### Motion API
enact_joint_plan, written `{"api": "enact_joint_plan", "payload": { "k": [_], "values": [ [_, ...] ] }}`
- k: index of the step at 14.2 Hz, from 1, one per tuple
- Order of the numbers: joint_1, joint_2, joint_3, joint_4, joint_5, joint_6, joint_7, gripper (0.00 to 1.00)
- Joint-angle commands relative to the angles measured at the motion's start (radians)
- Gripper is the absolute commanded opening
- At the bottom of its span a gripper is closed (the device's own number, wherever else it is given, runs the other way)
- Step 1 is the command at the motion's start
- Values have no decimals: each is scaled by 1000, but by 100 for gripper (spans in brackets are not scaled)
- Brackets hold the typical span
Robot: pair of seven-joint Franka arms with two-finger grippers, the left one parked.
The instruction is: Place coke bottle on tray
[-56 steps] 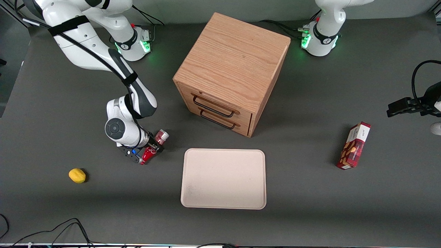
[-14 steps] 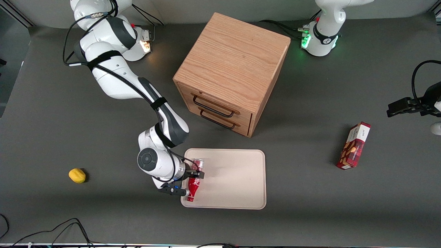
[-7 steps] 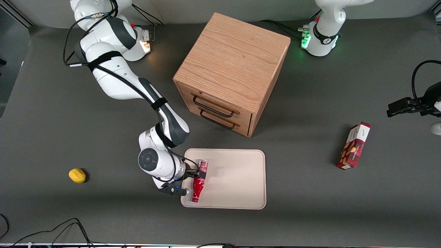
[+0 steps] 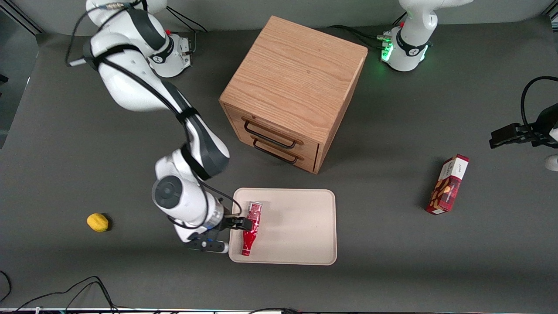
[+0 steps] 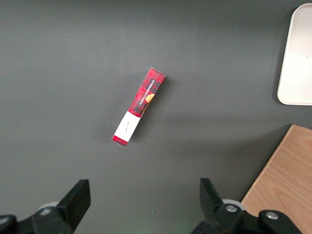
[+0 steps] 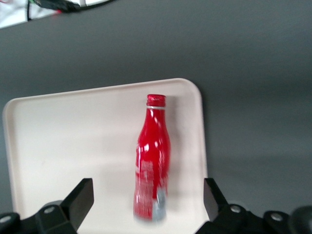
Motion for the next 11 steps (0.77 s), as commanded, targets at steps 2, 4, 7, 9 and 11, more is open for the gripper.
{"api": "enact_joint_plan", "payload": {
  "k": [2,4,7,9,11],
  "values": [
    [-113,-337,-11,-134,-6,-309,-2,100],
    [-127,-455,-78,-135,-1,-465,0,100],
    [-182,-655,-123,-260,35,-599,-53,100],
    [-181,-846,-201,-484,67,-558,-81,100],
    [-179,-990,-252,-673,95,-491,-141,100]
  ]
}}
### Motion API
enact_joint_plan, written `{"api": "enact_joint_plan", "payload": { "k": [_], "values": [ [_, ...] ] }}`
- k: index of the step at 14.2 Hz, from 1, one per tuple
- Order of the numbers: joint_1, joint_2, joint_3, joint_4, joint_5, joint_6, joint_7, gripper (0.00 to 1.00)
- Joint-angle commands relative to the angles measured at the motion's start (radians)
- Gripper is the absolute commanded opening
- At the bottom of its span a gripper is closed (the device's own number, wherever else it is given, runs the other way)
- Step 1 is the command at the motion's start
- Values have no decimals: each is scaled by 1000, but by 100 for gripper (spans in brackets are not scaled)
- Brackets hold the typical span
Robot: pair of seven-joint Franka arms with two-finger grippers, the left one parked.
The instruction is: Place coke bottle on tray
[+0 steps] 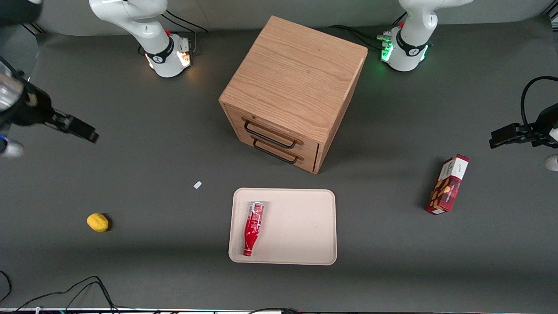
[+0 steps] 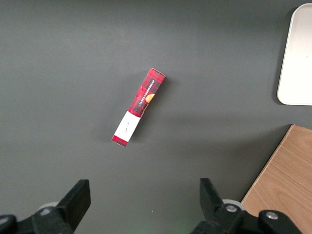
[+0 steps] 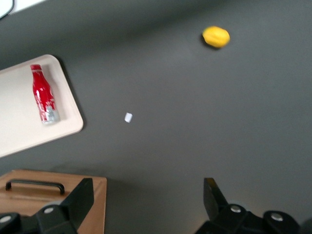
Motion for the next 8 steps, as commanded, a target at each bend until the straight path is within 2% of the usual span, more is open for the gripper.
{"api": "enact_joint_plan", "payload": {
  "k": [1,3,8],
  "values": [
    [-2,-249,-48,-356,36,126,-58,100],
    [3,-301,-49,-427,37,156,-58,100],
    [8,-240,-49,-331,34,94,-64,100]
  ]
}}
